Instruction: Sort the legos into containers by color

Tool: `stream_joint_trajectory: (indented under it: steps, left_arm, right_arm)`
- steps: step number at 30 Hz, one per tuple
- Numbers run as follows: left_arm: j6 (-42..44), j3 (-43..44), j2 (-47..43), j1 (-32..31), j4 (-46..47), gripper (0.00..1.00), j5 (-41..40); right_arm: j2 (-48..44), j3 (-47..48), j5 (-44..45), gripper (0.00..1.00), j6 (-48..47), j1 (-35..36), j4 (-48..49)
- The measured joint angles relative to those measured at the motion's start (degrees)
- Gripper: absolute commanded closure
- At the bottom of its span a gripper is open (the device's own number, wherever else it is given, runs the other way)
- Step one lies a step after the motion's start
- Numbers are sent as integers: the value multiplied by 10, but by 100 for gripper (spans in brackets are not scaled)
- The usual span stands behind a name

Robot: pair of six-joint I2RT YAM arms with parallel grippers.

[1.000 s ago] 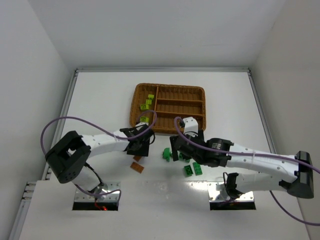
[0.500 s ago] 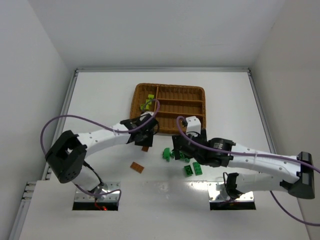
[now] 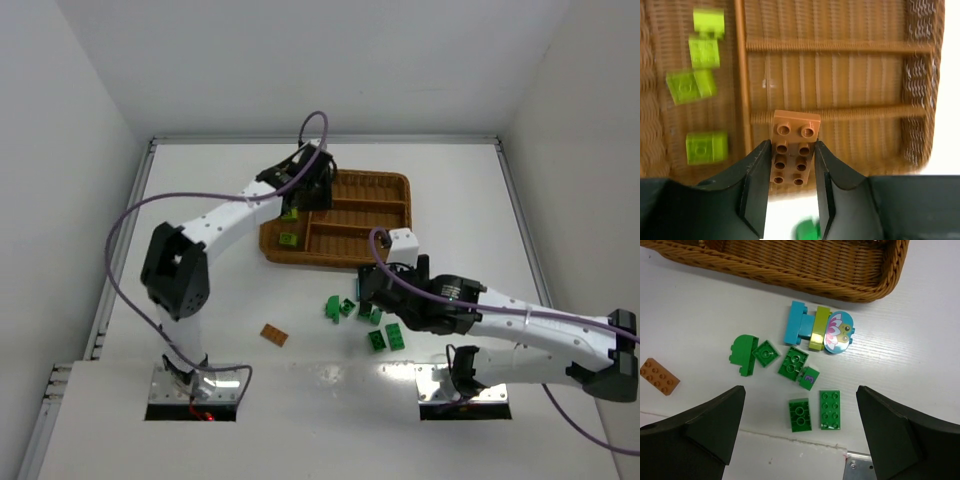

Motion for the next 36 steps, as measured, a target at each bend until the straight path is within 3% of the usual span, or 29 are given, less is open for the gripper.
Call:
stream_joint_trajectory:
  steps: [9,21,22,23,24,27,32,36]
  left_arm:
    - [17,187,188,36,-4,77,-3]
    - [23,319,289,45,1,77,11]
    - [23,326,297,45,3,75,13]
    - [23,333,307,46,5,51,15]
    - [22,340,316,46,6,39,17]
    - [19,366,345,47,9,19,25]
    - [18,370,351,47,12,14,34]
    - [23,302,292,47,24,21,40]
  right_arm:
    - [1,12,11,5,14,0,-19]
    - [22,13,18,4,33,-4,-35]
    - [24,13,18,4,34,-4,-36]
    - [25,13,18,4,35,-4,-38]
    - [26,13,18,4,37,-4,-40]
    - [28,17,19,4,41,-4,-44]
    - [30,24,19,4,45,-4,-48]
    - [30,28,19,4,52,-4,-51]
